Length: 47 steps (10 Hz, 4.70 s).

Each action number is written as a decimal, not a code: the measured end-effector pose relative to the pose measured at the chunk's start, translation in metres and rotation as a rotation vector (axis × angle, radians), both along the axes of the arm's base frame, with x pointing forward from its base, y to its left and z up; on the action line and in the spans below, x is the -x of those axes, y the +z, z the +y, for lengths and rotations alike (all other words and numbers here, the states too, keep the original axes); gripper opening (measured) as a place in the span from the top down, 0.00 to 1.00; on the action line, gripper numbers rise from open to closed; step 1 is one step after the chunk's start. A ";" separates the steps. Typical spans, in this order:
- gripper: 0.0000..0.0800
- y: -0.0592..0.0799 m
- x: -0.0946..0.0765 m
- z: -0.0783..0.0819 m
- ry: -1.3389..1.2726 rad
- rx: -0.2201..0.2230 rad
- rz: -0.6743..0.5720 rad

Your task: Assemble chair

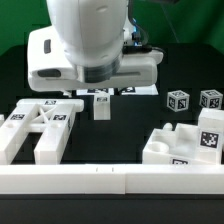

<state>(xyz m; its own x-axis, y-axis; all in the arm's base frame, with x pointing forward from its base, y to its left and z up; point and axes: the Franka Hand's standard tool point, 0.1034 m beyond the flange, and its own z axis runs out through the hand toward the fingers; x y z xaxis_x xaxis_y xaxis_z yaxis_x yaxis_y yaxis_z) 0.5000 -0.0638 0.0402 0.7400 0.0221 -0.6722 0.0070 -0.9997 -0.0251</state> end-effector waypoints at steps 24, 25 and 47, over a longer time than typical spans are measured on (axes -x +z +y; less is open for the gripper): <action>0.64 -0.005 -0.002 0.028 0.015 0.001 0.087; 0.64 0.013 -0.011 0.034 -0.001 0.008 0.086; 0.64 0.077 -0.103 0.024 0.013 0.041 -0.916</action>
Offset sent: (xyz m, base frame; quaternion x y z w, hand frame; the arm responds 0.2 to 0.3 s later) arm -0.0037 0.0020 -0.0084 -0.0159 0.0049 -0.0078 0.9998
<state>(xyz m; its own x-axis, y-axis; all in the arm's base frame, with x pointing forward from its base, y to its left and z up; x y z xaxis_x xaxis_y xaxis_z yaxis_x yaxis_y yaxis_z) 0.6032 -0.0400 0.1167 0.9841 0.0236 0.1763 0.0184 -0.9993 0.0314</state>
